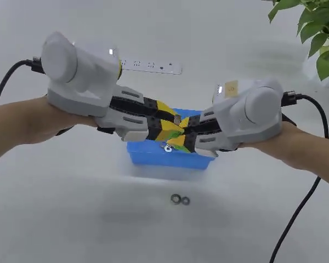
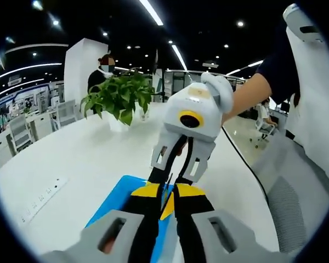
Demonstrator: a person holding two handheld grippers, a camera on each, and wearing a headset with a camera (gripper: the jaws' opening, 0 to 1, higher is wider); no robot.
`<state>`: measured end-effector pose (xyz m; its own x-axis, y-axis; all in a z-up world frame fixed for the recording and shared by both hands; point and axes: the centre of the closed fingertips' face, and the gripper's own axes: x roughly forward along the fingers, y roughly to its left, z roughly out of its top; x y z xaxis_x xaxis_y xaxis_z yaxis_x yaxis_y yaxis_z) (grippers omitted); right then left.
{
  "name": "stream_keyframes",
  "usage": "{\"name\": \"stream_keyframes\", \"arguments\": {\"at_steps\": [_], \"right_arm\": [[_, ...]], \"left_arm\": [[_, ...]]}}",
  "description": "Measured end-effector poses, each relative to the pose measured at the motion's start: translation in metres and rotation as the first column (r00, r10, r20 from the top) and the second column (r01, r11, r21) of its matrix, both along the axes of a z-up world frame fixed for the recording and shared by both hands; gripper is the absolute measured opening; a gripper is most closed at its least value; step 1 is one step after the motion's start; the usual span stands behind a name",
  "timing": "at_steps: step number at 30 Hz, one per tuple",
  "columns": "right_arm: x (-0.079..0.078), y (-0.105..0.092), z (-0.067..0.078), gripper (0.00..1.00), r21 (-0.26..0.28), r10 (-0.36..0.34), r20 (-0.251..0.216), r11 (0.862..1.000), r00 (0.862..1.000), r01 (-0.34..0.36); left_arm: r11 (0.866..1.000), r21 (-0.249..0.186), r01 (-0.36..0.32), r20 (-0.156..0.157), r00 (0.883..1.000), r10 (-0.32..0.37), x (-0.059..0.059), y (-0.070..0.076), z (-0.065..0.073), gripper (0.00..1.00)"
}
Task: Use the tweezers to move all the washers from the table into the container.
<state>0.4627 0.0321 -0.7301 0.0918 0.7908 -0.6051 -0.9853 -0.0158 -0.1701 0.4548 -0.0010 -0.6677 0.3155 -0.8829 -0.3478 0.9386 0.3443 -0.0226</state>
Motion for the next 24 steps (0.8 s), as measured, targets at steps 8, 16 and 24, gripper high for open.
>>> {"name": "stream_keyframes", "arguments": {"at_steps": [8, 16, 24], "right_arm": [[-0.006, -0.002, -0.001, 0.09, -0.017, 0.014, 0.007, 1.0, 1.0, -0.014], [-0.006, 0.0, 0.003, 0.12, -0.022, 0.016, 0.032, 1.0, 0.999, -0.015], [0.0, -0.006, 0.014, 0.21, 0.001, -0.052, 0.051, 0.999, 0.997, 0.052]], "left_arm": [[0.999, 0.032, 0.016, 0.052, 0.998, -0.018, 0.0, -0.003, 0.004, 0.06], [0.996, 0.089, 0.009, 0.135, 0.991, -0.021, -0.002, 0.0, 0.007, 0.05], [0.994, 0.101, -0.051, 0.183, 0.983, 0.032, 0.004, 0.007, 0.017, 0.05]]}}
